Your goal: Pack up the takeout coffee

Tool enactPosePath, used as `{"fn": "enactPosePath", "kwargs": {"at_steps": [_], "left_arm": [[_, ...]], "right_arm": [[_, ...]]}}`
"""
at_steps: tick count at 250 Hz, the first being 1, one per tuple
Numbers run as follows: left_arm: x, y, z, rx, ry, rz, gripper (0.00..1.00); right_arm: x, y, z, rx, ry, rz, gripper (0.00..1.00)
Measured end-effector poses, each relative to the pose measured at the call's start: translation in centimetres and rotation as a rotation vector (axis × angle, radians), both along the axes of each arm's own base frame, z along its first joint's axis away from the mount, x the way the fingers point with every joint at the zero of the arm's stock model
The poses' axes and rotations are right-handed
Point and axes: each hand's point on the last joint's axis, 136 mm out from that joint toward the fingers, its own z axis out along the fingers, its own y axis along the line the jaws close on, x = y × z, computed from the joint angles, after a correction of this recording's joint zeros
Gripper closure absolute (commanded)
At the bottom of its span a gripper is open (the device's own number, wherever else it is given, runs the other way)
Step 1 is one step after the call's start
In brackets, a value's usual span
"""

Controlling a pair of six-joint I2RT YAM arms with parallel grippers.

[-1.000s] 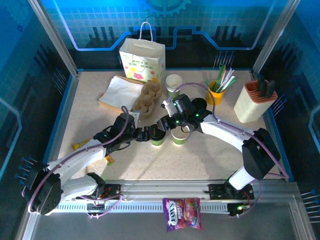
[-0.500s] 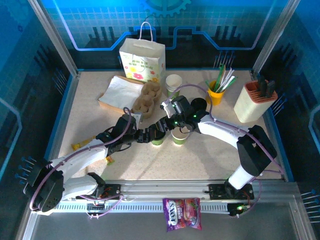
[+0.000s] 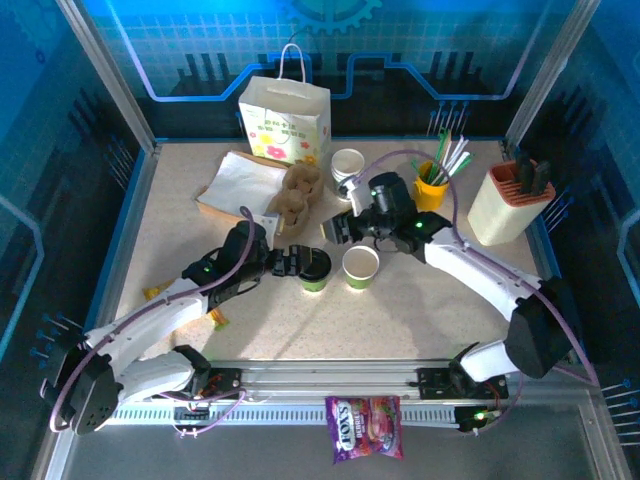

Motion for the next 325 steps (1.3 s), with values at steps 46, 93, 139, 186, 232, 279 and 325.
{"fn": "enactPosePath", "kwargs": {"at_steps": [46, 93, 139, 186, 232, 279, 325], "left_arm": [[0.2, -0.1, 1.4, -0.006, -0.041, -0.009, 0.07], [0.7, -0.5, 3.4, -0.022, -0.086, -0.019, 0.06], [0.8, -0.6, 4.2, -0.02, -0.111, -0.029, 0.05], [0.9, -0.6, 4.4, -0.02, -0.121, -0.033, 0.06], [1.0, -0.9, 4.6, -0.034, -0.132, -0.041, 0.05], [0.9, -1.1, 4.6, -0.042, -0.128, -0.052, 0.06], [0.6, -1.0, 4.4, -0.048, -0.122, -0.049, 0.05]], "right_arm": [[4.6, -4.5, 1.6, -0.01, -0.014, -0.186, 0.32], [8.9, -6.7, 1.8, -0.035, -0.015, -0.315, 0.31], [9.6, -9.0, -0.5, -0.193, -0.003, -0.398, 0.31], [6.9, -13.7, -4.6, -0.371, 0.035, -0.487, 0.31], [6.0, -19.7, -7.2, -0.442, 0.112, -0.636, 0.33], [7.1, -22.5, -9.5, -0.461, 0.181, -0.746, 0.37], [8.0, -22.8, -12.7, -0.49, 0.262, -0.773, 0.47]]}}
